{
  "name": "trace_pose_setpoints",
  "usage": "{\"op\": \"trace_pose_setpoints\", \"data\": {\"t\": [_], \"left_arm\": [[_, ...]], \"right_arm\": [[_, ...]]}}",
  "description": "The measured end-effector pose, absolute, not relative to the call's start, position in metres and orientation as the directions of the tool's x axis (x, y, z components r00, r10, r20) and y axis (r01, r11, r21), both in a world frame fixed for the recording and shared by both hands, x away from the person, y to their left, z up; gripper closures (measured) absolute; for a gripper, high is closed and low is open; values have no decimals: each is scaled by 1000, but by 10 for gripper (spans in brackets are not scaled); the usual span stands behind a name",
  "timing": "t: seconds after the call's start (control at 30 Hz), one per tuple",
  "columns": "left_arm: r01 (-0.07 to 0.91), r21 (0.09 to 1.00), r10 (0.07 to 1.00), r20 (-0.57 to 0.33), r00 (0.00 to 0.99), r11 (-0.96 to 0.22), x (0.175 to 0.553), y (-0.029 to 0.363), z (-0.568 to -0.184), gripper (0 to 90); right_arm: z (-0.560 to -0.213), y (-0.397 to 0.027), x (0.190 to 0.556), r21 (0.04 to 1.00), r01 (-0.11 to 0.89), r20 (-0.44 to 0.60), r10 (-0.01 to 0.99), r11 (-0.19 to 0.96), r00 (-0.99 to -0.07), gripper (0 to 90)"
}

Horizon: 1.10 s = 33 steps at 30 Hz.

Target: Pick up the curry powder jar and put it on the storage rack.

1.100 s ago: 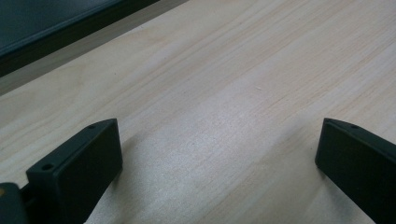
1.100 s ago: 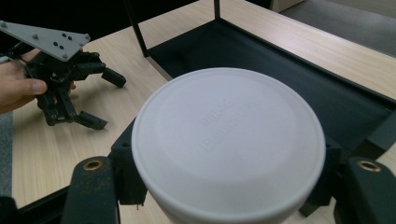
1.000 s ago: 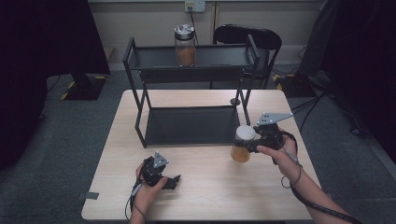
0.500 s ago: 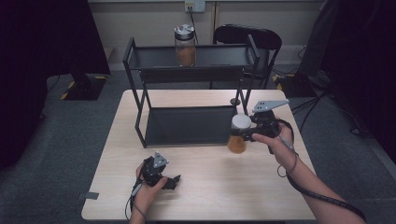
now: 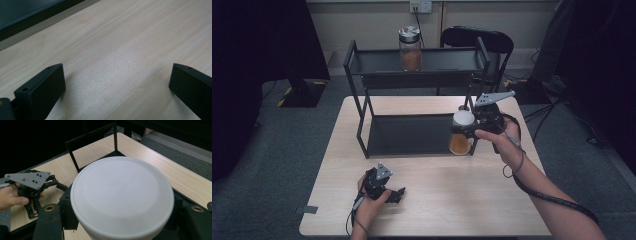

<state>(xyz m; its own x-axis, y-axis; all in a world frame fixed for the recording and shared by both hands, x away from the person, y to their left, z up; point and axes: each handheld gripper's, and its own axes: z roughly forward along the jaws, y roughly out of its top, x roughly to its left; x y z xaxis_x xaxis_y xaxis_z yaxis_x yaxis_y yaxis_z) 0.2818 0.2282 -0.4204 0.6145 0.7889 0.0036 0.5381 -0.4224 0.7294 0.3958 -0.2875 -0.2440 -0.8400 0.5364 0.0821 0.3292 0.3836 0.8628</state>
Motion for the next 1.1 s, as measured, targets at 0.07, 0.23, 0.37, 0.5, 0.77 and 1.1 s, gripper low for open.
{"op": "trace_pose_setpoints", "data": {"t": [0.07, 0.23, 0.37, 0.5, 0.77, 1.1], "left_arm": [[538, 729, 789, 4, 615, -423, 282, 228, -420, 0], [538, 730, 789, 3, 614, -422, 282, 228, -420, 0], [539, 730, 790, 2, 614, -421, 282, 228, -420, 0], [539, 731, 790, 2, 613, -420, 282, 228, -421, 0], [538, 731, 790, 2, 613, -420, 282, 228, -421, 0], [540, 728, 789, 2, 614, -422, 282, 228, -420, 0]], "right_arm": [[-239, -285, 397, 863, 328, 80, 537, 384, -840, 338], [-223, -279, 399, 867, 317, 71, 534, 385, -842, 338], [-208, -273, 400, 866, 307, 56, 534, 395, -844, 338], [-197, -270, 401, 867, 305, 55, 533, 394, -844, 338], [-172, -268, 406, 868, 309, 59, 536, 389, -842, 338], [-147, -259, 412, 875, 302, 53, 543, 379, -838, 338]]}}
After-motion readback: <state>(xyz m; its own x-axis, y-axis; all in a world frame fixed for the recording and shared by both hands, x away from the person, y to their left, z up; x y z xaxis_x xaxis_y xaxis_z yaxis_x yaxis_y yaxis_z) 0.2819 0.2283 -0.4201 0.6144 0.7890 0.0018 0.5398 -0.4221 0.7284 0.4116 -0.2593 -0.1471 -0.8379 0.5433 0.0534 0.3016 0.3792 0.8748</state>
